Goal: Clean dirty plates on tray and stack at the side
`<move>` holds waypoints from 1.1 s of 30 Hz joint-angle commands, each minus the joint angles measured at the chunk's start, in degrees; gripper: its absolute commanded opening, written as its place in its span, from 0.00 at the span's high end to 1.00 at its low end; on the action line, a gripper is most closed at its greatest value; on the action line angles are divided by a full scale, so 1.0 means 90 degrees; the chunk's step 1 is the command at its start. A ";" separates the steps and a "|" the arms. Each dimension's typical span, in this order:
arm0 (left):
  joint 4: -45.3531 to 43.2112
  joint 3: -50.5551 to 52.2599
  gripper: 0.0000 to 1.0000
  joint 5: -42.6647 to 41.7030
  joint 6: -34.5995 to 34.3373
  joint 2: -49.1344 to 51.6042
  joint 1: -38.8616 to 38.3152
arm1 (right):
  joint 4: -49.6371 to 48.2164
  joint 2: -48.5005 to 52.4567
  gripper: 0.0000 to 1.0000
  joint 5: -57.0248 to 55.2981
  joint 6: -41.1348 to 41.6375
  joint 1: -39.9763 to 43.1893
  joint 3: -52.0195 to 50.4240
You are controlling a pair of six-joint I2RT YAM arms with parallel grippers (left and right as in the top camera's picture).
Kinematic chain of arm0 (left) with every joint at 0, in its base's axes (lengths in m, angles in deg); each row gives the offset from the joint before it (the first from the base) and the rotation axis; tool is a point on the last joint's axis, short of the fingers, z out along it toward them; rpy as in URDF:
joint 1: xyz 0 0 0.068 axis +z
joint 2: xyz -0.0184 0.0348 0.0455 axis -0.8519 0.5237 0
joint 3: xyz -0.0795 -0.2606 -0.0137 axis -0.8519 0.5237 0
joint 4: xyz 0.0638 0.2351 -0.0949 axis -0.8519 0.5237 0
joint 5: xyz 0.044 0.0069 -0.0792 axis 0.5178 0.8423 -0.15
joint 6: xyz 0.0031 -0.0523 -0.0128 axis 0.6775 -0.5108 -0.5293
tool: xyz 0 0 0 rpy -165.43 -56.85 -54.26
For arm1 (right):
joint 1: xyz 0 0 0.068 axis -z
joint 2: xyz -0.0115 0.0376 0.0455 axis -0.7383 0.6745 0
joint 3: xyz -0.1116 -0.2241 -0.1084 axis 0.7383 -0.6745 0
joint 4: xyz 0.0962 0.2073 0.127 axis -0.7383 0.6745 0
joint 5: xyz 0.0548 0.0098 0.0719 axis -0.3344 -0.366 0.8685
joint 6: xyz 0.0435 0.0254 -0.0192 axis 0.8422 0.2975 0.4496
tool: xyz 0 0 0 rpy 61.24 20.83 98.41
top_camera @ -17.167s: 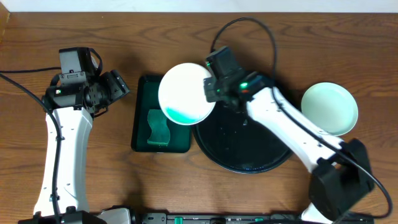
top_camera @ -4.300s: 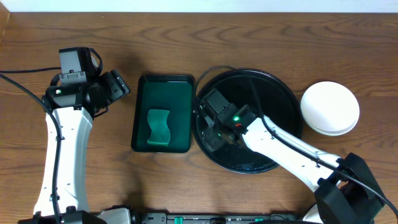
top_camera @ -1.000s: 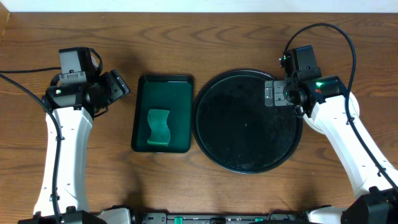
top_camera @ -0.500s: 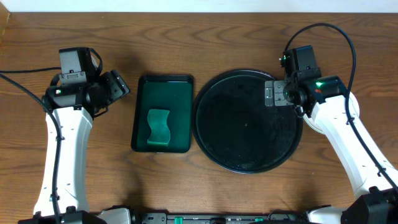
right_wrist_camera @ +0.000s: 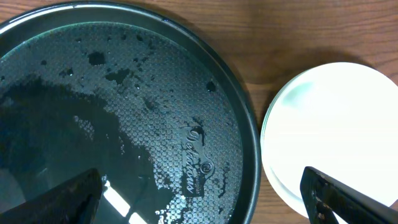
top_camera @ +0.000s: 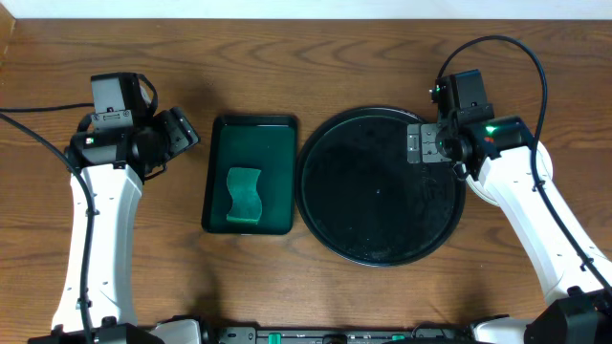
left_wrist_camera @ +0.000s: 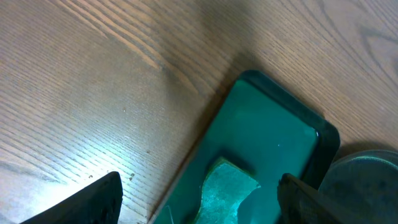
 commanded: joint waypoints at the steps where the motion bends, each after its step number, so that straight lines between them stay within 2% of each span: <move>1: 0.0019 0.0000 0.20 0.0058 -0.0010 0.0036 0.0015 | 0.0007 -0.0073 0.01 -0.0015 0.0019 0.0007 0.0097; 25: 0.0019 0.0000 0.20 0.0058 -0.0010 0.0036 0.0015 | 0.0010 -0.0073 0.01 -0.0015 0.0019 0.0010 0.0097; 33: 0.0019 0.0000 0.20 0.0058 -0.0010 0.0036 0.0015 | 0.0007 -0.0384 0.01 -0.0015 0.0019 -0.0005 0.0097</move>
